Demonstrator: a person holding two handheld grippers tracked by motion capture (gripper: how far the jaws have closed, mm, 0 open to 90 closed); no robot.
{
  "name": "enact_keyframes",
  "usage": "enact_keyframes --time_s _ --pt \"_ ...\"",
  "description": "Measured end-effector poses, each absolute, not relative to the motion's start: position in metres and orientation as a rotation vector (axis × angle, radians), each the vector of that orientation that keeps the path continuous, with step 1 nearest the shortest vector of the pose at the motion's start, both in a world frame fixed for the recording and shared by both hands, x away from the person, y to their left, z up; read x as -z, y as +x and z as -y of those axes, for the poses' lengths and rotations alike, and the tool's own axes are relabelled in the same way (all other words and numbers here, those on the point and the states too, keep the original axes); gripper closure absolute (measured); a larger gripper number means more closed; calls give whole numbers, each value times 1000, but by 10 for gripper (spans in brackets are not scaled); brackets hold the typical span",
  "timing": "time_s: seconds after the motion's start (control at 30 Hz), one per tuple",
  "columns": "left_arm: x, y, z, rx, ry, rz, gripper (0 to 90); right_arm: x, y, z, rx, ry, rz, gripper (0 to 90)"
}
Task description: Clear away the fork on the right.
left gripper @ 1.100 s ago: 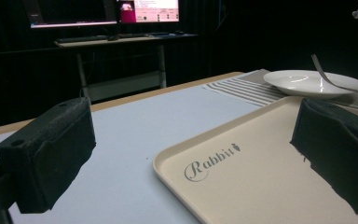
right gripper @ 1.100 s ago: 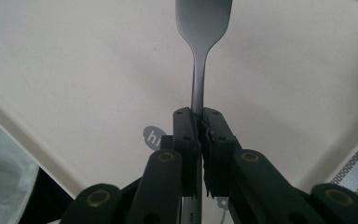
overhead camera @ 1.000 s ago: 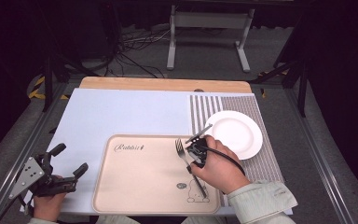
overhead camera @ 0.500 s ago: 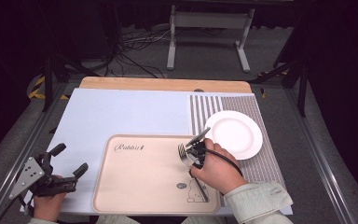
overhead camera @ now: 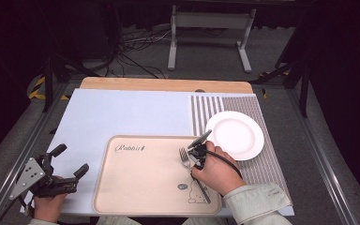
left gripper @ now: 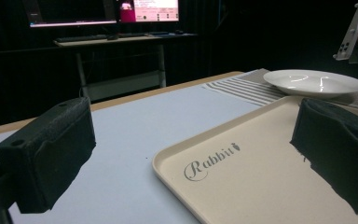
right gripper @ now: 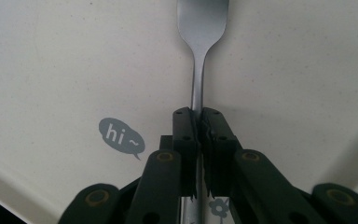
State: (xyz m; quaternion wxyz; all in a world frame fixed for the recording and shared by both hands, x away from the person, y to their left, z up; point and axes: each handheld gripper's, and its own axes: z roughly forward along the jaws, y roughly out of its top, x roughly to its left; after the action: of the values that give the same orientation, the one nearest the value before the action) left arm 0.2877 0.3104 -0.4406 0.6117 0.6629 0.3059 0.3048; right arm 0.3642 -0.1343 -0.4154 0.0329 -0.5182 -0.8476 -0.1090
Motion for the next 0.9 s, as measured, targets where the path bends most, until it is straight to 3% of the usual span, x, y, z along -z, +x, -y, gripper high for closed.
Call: enact_keyframes --time_s 0.2,0.3,0.37,0.47,0.53,0.67,0.77,0.8,0.83,0.9 --pt "440 288 -311 -703 1529 -706 2 416 364 134 331 -1592 2613 845" --pt "440 287 -311 -704 1529 -705 2 415 364 134 364 -1562 2629 749" --pt "440 287 -311 -703 1528 -706 2 412 363 133 423 -1525 2671 640" --pt "440 287 -311 -705 1529 -705 2 408 362 133 503 -1487 2696 564" --pt "440 287 -311 -705 1528 -705 3 406 362 133 643 -1399 2764 396" --pt "440 287 -311 -706 1527 -705 2 406 362 134 863 -1183 2949 179" --pt "440 287 -311 -705 1528 -705 2 407 362 134 917 -1091 3004 188" --pt "440 287 -311 -705 1528 -703 2 407 362 135 954 -1015 3040 260" --pt "440 287 -311 -706 1527 -704 2 407 362 135 954 -1015 3040 260" --pt "440 287 -311 -705 1528 -704 2 407 361 136 985 -963 3050 364"
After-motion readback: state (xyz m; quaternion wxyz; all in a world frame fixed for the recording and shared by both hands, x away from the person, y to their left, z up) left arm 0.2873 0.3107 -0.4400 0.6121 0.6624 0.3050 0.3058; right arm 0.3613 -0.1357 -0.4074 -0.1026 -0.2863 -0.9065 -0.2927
